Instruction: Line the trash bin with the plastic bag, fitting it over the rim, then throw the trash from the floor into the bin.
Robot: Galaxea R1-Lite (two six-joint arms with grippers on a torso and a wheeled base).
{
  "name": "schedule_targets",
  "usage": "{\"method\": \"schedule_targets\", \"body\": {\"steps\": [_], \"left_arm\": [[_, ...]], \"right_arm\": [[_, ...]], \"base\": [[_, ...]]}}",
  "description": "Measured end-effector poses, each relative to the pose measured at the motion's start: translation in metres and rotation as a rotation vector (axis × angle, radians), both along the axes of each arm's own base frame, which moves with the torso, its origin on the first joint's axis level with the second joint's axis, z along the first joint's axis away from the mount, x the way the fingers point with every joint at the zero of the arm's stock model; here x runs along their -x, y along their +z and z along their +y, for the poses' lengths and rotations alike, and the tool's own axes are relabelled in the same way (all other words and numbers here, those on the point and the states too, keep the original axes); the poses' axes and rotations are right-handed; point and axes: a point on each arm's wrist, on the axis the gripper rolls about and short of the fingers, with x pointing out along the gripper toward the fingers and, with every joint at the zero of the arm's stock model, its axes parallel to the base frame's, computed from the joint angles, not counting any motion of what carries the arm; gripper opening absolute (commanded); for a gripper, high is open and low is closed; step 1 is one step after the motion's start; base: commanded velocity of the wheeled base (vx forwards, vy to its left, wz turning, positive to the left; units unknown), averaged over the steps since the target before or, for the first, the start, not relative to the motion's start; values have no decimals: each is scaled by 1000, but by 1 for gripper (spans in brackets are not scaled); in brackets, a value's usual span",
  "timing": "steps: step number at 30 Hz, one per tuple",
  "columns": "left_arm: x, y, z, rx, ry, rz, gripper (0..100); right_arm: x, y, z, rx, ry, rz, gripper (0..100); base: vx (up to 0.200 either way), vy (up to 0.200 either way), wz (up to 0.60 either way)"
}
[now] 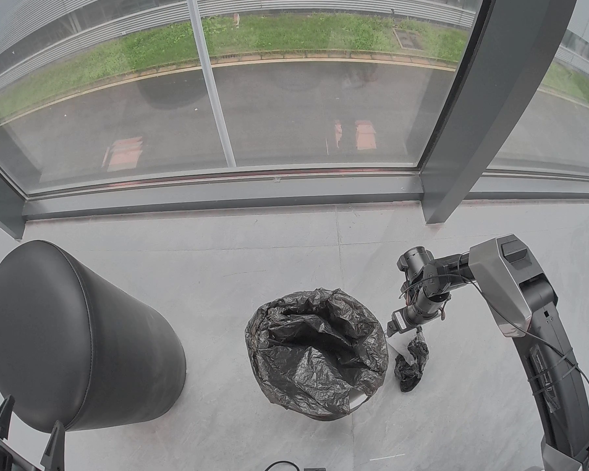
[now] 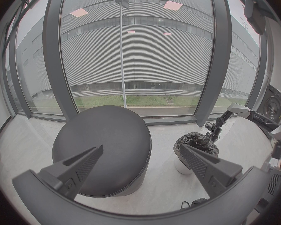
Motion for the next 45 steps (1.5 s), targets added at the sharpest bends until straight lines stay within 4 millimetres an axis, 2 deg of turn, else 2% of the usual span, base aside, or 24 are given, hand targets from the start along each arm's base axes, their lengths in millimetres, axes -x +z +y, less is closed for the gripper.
{"method": "schedule_targets", "body": {"steps": [45], "left_arm": [[0, 0, 0, -1, 0, 0, 100]], "right_arm": [[6, -25, 5, 78, 25, 42, 100]], "base": [[0, 0, 0]]}}
